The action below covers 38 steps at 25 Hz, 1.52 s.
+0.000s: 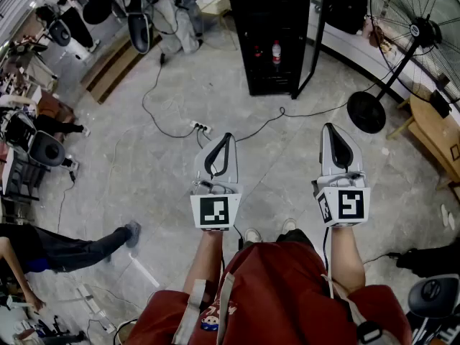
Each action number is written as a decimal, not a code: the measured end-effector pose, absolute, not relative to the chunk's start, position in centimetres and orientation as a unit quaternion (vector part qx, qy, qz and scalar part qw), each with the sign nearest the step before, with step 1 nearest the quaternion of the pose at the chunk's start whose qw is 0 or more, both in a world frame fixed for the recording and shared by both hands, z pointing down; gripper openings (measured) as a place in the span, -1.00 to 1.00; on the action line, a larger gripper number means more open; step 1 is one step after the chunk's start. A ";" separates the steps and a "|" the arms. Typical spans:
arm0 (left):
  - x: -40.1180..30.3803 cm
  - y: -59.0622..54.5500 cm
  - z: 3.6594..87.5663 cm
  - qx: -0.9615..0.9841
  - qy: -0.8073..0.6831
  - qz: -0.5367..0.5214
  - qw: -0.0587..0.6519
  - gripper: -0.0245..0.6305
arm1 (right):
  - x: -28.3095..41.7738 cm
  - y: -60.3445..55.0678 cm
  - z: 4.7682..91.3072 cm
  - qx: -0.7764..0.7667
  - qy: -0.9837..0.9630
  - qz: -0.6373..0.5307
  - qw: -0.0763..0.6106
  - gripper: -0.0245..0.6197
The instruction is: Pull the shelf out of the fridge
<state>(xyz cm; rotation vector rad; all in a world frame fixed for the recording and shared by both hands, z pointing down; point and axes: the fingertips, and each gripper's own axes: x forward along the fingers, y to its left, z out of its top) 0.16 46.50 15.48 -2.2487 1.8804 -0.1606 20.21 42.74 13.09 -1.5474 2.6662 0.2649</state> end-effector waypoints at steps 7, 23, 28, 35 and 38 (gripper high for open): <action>0.6 46.6 15.5 -0.762 0.637 -0.057 0.100 -0.93 | 20.3 42.9 13.4 -0.498 0.864 0.079 0.021 -0.93; 6.3 43.6 15.6 -0.766 0.635 -0.051 0.085 -0.93 | 27.4 40.1 13.7 -0.515 0.854 0.059 0.047 -0.93; 9.5 41.6 16.0 -0.763 0.638 -0.053 0.088 -0.93 | 30.8 38.0 14.4 -0.512 0.856 0.052 0.056 -0.93; 11.4 39.7 16.7 -0.760 0.640 -0.069 0.085 -0.93 | 32.2 35.7 15.7 -0.504 0.861 0.037 0.055 -0.93; 10.9 38.9 17.2 -0.759 0.642 -0.069 0.084 -0.93 | 31.7 34.7 16.2 -0.501 0.863 0.032 0.054 -0.93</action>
